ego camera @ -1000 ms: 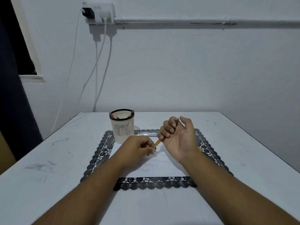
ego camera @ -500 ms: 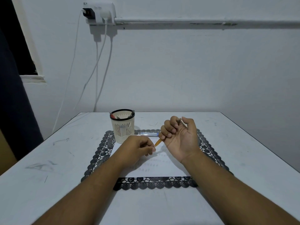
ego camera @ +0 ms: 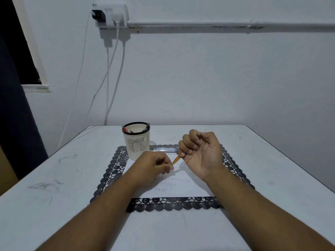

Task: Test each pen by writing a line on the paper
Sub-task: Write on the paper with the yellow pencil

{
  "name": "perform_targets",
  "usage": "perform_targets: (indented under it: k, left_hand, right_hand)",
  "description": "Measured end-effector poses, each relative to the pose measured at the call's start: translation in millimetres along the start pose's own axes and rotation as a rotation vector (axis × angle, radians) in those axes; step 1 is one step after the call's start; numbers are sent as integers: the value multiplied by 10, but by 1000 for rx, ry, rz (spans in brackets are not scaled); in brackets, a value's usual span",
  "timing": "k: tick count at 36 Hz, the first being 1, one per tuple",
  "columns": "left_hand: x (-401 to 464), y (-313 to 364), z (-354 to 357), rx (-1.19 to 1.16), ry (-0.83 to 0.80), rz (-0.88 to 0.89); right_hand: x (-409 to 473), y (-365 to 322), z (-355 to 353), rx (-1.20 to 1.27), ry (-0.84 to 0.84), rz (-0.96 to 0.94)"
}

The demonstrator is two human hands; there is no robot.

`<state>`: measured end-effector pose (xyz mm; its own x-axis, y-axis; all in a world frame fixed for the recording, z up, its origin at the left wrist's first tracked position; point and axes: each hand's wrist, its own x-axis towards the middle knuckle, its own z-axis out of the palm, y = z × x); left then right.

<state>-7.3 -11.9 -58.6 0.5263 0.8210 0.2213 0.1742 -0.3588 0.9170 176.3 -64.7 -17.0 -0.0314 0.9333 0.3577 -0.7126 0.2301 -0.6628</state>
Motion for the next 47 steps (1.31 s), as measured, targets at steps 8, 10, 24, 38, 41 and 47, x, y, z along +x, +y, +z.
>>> perform_targets:
  k: [8,10,24,38,41,47]
  left_hand:
    - [-11,27,-3,64,-7,22]
    - [-16,31,-10,66,-4,21]
    - [-32,59,-19,87,-11,42]
    - [-78,166,-20,181,1,56]
    - [-85,185,-17,196,-4,58]
    - [-84,197,-39,245,-9,73]
  right_hand:
    - [1,-4,-5,-4,-8,7]
    - [-2,-8,-3,-4,-18,2]
    - [-3,-7,19,-46,-88,-8]
    - [-9,-1,13,-58,-99,-11]
    - [-15,1,7,-55,-102,-10]
    - [-12,-5,13,-57,-106,-5]
